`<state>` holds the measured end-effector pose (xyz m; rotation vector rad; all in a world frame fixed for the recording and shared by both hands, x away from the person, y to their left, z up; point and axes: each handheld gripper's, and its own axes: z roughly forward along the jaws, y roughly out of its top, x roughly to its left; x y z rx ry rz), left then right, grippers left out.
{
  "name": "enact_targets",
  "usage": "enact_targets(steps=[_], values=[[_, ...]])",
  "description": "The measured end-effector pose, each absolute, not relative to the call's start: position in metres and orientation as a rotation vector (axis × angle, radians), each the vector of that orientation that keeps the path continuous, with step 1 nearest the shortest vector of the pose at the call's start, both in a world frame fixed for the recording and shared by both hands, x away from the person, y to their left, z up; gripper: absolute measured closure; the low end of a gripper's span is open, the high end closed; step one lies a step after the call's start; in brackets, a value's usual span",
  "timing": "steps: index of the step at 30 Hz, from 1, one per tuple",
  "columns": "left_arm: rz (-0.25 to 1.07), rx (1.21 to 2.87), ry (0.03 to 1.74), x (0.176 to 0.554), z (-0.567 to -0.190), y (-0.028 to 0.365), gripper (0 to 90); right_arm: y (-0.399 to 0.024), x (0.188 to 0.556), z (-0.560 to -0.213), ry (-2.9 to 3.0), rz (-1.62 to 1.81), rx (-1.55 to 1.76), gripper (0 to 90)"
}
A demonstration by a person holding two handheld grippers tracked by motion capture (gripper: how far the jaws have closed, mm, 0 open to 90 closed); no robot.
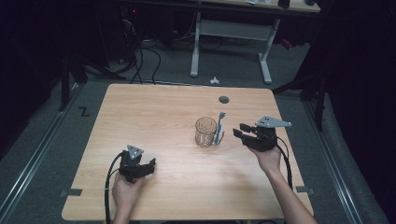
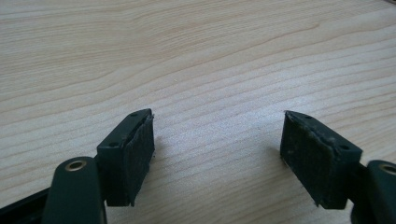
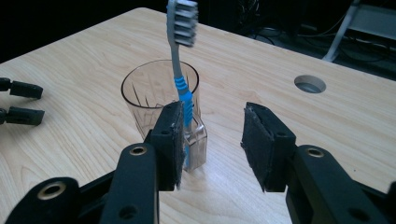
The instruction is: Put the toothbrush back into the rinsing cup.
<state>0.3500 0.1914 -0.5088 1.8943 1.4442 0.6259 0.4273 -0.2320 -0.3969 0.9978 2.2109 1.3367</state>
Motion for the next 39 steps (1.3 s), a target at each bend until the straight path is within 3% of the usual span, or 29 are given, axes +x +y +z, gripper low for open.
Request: enact_targets(steps=[39], values=[[0.630, 1.900, 1.441, 0.350, -0.509, 0.191, 26.7, -0.268, 0.399, -0.420, 2.152, 1.349, 1.117, 59.0]])
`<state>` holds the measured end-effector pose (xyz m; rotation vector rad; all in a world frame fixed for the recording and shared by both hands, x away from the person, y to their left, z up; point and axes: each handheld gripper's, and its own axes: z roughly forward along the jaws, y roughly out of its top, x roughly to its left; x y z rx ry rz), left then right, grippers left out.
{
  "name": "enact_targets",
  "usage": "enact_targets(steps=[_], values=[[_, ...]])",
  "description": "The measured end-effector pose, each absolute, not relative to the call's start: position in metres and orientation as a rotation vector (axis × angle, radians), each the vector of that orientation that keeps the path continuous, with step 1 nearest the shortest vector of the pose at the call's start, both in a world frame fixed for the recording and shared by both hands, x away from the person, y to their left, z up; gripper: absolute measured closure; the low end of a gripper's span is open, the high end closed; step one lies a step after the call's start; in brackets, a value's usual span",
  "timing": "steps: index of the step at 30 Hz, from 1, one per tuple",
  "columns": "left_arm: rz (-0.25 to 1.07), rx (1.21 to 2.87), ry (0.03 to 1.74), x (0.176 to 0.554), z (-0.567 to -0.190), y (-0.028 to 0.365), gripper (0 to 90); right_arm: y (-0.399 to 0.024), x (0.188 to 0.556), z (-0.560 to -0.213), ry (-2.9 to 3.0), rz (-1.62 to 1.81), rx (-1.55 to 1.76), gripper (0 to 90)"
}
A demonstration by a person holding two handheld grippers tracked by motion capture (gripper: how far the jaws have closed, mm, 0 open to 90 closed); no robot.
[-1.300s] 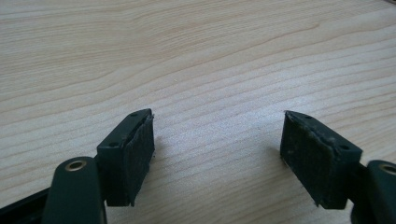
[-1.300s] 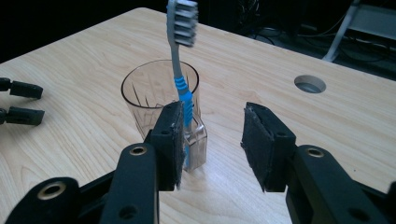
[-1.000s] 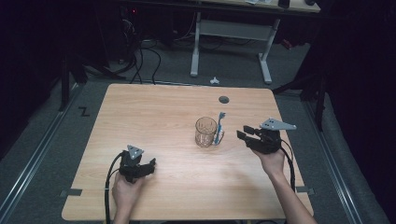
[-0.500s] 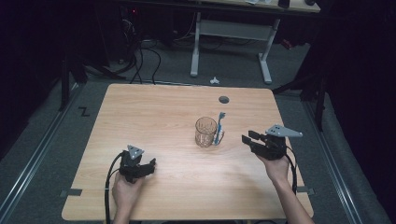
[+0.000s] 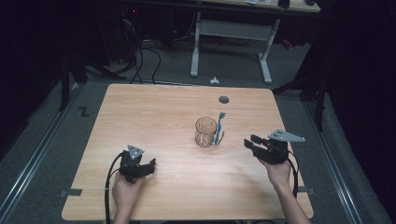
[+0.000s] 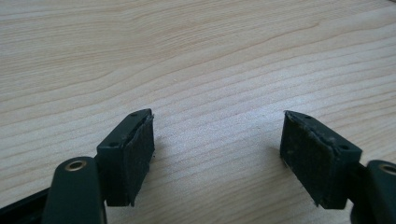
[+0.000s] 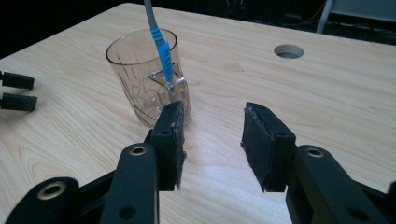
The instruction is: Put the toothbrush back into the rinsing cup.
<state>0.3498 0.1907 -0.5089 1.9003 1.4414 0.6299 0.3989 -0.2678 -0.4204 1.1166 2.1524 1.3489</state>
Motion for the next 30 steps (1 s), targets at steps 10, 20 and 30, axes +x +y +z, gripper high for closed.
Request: enact_targets(steps=[10, 20, 30], values=[[0.630, 1.901, 1.441, 0.350, -0.509, 0.191, 26.8, -0.273, 0.394, -0.431, 2.159, 1.338, 1.145, 59.0], [0.631, 1.901, 1.441, 0.350, -0.509, 0.191, 26.8, -0.278, 0.393, -0.443, 2.154, 1.332, 1.184, 59.0], [0.631, 1.901, 1.441, 0.350, -0.509, 0.191, 26.8, -0.280, 0.393, -0.454, 2.164, 1.305, 1.218, 58.9]])
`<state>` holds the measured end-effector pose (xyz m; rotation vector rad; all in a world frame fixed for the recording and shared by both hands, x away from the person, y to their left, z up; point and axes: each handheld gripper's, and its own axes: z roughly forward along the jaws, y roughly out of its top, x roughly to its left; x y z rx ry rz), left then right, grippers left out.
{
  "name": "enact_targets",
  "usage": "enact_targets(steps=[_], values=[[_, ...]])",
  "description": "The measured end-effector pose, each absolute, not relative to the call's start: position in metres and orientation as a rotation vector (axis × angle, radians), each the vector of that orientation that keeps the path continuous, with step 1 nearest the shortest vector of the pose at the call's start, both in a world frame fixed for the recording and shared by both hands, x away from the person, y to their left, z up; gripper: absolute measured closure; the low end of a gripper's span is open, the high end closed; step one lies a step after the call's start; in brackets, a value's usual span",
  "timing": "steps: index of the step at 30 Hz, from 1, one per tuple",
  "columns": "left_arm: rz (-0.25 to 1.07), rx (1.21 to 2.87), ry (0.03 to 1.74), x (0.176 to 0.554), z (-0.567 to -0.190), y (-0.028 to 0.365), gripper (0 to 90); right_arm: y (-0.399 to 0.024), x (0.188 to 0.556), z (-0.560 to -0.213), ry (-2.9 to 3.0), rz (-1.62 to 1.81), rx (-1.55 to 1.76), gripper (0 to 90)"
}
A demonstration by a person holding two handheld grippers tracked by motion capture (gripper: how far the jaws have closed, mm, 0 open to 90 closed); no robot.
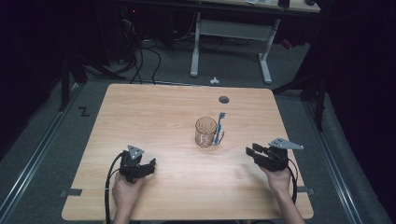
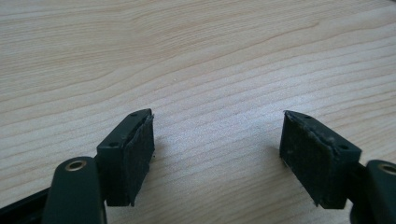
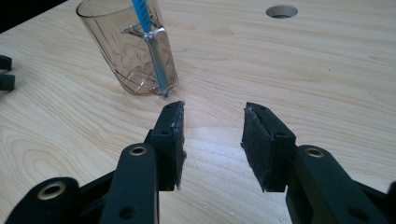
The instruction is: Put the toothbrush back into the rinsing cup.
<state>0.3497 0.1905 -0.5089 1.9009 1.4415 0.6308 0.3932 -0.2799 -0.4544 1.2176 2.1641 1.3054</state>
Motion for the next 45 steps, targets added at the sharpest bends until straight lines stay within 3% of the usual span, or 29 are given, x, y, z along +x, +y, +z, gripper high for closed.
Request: enact_targets(steps=[45], values=[[0.630, 1.900, 1.442, 0.350, -0.509, 0.191, 26.8, -0.256, 0.422, -0.502, 2.255, 1.009, 1.228, 55.0]])
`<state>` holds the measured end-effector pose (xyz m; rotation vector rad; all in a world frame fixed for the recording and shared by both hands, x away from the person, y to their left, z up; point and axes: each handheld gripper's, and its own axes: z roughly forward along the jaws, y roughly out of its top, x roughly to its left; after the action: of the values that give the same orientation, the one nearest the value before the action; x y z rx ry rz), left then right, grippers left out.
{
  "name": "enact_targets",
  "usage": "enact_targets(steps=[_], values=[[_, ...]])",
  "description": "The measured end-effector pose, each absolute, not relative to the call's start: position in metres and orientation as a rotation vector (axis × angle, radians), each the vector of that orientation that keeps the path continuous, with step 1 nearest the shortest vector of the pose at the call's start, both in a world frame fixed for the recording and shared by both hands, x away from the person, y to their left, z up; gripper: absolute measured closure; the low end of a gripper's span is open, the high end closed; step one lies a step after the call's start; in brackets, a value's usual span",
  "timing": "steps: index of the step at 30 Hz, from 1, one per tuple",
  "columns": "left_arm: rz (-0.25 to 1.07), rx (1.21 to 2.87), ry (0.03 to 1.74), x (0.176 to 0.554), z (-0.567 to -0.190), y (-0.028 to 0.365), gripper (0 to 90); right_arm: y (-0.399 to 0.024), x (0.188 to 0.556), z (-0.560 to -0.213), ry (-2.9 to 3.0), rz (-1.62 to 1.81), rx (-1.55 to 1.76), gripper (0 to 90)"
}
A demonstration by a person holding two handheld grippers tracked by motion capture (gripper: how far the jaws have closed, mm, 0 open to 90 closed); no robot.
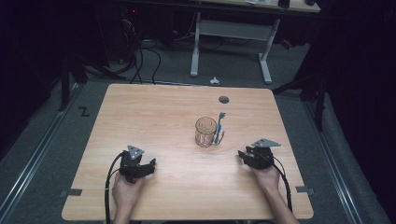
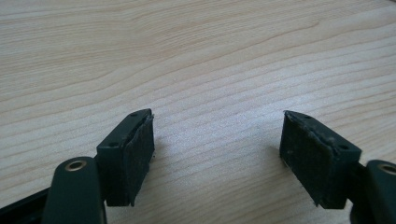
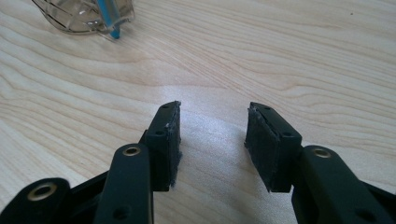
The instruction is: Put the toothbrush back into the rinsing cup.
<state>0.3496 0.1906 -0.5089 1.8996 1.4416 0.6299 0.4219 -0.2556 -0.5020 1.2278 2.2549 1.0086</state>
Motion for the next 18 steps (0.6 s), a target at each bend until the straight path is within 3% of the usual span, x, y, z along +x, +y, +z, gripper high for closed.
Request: enact_targets(steps=[18], values=[[0.627, 1.898, 1.442, 0.3493, -0.5089, 0.1909, 26.8, -0.2513, 0.4216, -0.5027, 2.256, 0.972, 1.212, 41.7]])
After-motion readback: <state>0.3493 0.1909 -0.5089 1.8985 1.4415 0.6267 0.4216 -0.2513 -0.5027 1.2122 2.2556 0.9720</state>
